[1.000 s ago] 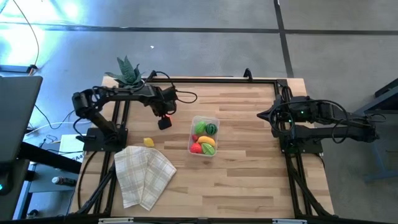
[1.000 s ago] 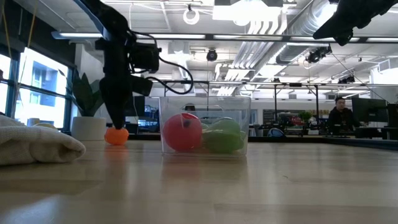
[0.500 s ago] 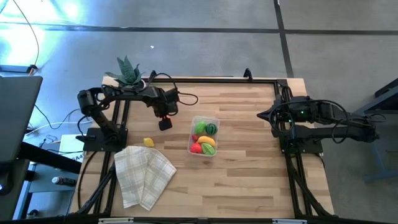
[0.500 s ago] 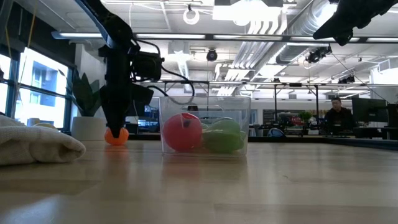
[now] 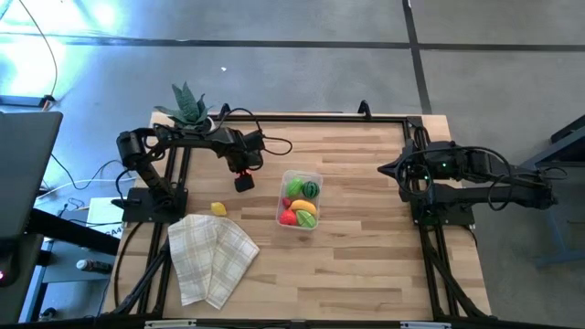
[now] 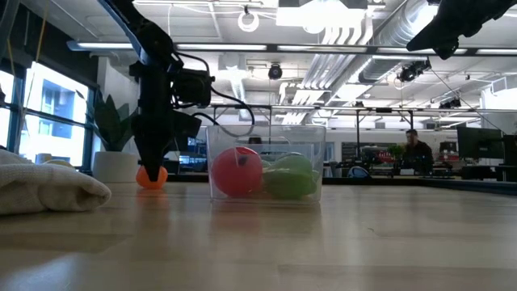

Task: Pick and placing Produce into tupperware
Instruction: Put the tangerine into the transparent bin

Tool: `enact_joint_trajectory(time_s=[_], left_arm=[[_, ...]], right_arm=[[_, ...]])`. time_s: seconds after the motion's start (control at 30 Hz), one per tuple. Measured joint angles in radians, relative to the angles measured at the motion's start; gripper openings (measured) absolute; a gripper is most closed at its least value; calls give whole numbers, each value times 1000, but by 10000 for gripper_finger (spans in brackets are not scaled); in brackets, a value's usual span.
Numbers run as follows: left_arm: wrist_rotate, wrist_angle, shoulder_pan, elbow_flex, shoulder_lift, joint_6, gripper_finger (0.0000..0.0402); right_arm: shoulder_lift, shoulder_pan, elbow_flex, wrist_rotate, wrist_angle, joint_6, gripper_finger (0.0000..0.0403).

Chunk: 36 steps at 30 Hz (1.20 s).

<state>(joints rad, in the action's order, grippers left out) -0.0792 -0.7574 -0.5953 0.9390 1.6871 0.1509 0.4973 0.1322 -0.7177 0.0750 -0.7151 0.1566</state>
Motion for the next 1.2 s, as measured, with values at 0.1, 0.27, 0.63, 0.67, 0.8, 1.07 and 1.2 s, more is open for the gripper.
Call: enact_joint_trajectory(time_s=[0.1,0.27,0.63,0.67,0.8,1.07,1.2], left_arm=[[4,0,0,0,0,0,273],[8,-3,0,0,0,-1,273],[8,-3,0,0,0,-24,229],[8,-3,0,0,0,-24,228],[9,-16,0,0,0,-24,241],[19,-25,0,0,0,-24,232],[19,-21,0,0,0,-24,229]], right_arm=[[0,0,0,0,0,0,0],[0,0,0,0,0,0,0],[0,0,0,0,0,0,0],[0,0,0,0,0,0,0],[0,0,0,0,0,0,0],[0,0,0,0,0,0,0],[0,0,0,0,0,0,0]])
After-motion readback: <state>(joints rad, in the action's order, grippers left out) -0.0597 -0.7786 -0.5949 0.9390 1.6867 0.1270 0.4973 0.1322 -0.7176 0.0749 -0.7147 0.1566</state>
